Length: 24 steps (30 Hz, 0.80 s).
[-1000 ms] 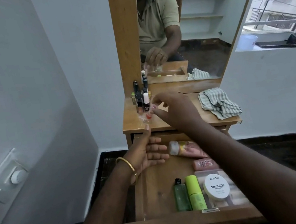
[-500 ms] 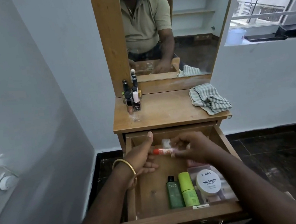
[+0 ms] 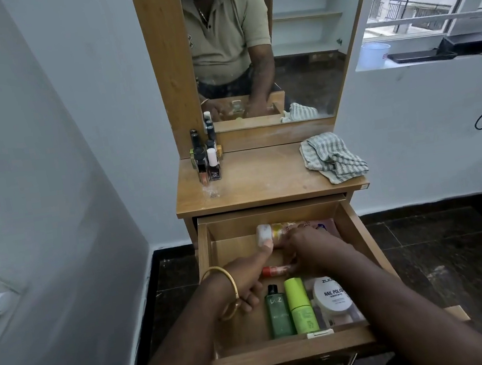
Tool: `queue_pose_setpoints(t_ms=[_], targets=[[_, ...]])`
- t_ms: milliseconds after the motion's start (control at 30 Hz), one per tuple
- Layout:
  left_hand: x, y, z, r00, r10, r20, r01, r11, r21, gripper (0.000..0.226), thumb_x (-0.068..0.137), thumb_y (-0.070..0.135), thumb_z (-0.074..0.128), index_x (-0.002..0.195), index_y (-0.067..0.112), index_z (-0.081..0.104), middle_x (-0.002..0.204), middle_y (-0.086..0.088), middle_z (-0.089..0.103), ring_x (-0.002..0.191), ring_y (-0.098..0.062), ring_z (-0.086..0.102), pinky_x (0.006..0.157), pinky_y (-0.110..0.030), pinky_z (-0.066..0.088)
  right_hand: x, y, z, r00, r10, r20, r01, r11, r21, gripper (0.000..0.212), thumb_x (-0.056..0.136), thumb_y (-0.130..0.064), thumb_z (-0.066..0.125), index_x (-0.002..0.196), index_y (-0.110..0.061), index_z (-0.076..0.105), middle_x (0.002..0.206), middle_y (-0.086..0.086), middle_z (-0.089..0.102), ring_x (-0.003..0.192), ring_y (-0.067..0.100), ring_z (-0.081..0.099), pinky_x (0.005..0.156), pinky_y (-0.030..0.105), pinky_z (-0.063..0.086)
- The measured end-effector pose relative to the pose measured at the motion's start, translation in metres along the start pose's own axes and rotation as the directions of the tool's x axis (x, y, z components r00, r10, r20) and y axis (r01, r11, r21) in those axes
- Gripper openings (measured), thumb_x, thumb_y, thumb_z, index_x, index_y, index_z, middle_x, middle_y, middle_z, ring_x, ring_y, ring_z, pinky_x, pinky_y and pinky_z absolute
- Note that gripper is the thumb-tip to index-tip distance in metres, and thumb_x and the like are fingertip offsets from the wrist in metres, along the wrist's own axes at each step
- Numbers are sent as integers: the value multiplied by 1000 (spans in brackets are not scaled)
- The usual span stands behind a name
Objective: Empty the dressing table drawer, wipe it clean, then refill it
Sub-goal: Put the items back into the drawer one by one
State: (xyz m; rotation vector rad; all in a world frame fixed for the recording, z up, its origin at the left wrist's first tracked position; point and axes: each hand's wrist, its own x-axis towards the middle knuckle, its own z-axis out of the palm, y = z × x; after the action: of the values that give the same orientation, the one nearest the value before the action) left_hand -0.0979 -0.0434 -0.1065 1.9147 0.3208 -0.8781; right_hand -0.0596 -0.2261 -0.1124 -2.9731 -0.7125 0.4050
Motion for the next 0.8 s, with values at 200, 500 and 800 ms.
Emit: queue_pose_setpoints(t_ms=[200,500,800], targets=[[-6,4,1,1000,10,12,-10,1000,12,88,84,82,29,138,14,44,98,-10,63,62,-16,56,61,-28,49,0,3,0,999,15,30,-16,998,53,21,84,-39,72,96,-22,77,102,-2,68,92,14,61,76,28,49],[-19,12,-16,989,150,-16,-150,989,11,82,89,75,28,142,15,43,114,-6,64,79,-18,66,69,-31,55,-8,3,-7,970,41,-240,-7,990,143,22,83,-41,68,95,-23,73,95,-5,62,88,16,58,76,37,51],[-35,13,-71,849,437,-295,-517,804,-296,49,98,52,38,110,14,67,97,-10,75,76,-26,70,63,-34,53,24,-39,-62,743,41,-668,152,962,228,40,86,-37,68,124,-25,63,114,-4,62,99,14,57,82,33,49]])
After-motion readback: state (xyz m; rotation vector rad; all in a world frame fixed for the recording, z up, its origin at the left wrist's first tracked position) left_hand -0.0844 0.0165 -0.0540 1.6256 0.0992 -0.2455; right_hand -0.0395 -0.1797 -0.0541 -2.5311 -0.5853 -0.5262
